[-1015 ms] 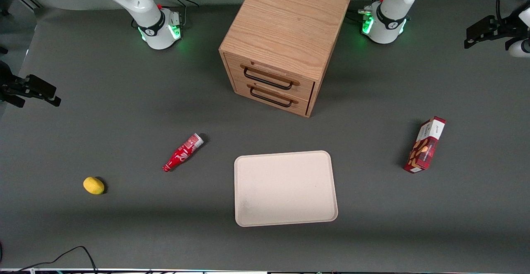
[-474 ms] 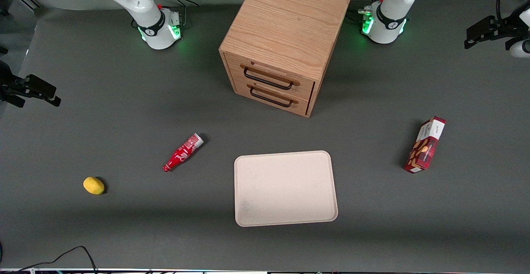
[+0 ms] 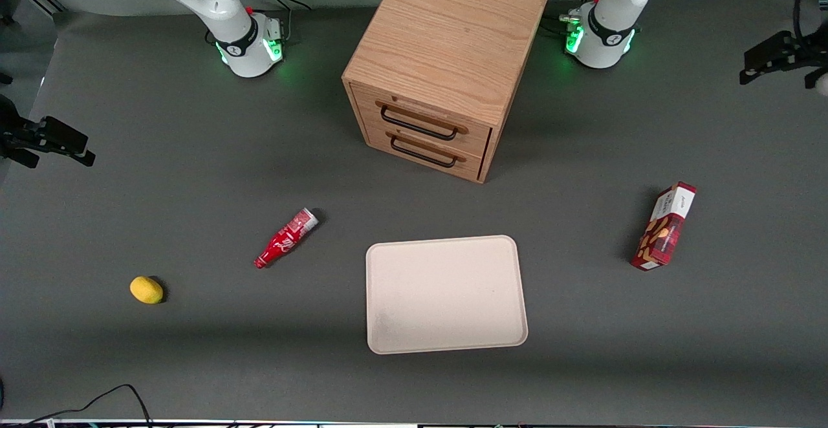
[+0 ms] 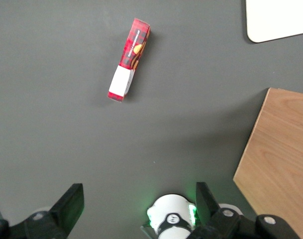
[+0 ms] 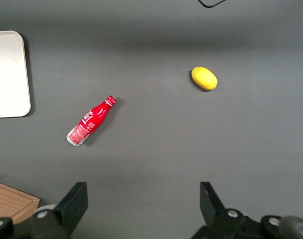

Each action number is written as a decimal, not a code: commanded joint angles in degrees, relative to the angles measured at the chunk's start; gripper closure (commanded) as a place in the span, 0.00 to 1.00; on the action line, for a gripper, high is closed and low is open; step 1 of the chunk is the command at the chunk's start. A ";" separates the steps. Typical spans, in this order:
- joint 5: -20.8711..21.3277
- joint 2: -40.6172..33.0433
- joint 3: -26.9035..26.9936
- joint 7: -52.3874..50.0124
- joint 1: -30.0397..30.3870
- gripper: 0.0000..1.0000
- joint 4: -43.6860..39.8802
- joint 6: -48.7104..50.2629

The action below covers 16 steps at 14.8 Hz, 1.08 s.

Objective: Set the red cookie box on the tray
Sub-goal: 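Lower the open left gripper over the red shortbread box's end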

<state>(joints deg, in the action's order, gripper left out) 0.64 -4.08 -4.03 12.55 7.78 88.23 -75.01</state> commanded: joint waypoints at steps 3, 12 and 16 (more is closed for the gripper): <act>0.50 11.44 3.50 16.86 0.48 0.00 -2.37 -1.70; -0.20 17.88 4.12 25.94 1.01 0.00 20.56 -34.91; -0.81 19.81 3.95 25.85 0.92 0.00 28.29 -48.17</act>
<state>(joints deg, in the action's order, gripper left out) 0.60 16.41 0.16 37.22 8.39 111.62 -116.69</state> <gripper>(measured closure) 0.000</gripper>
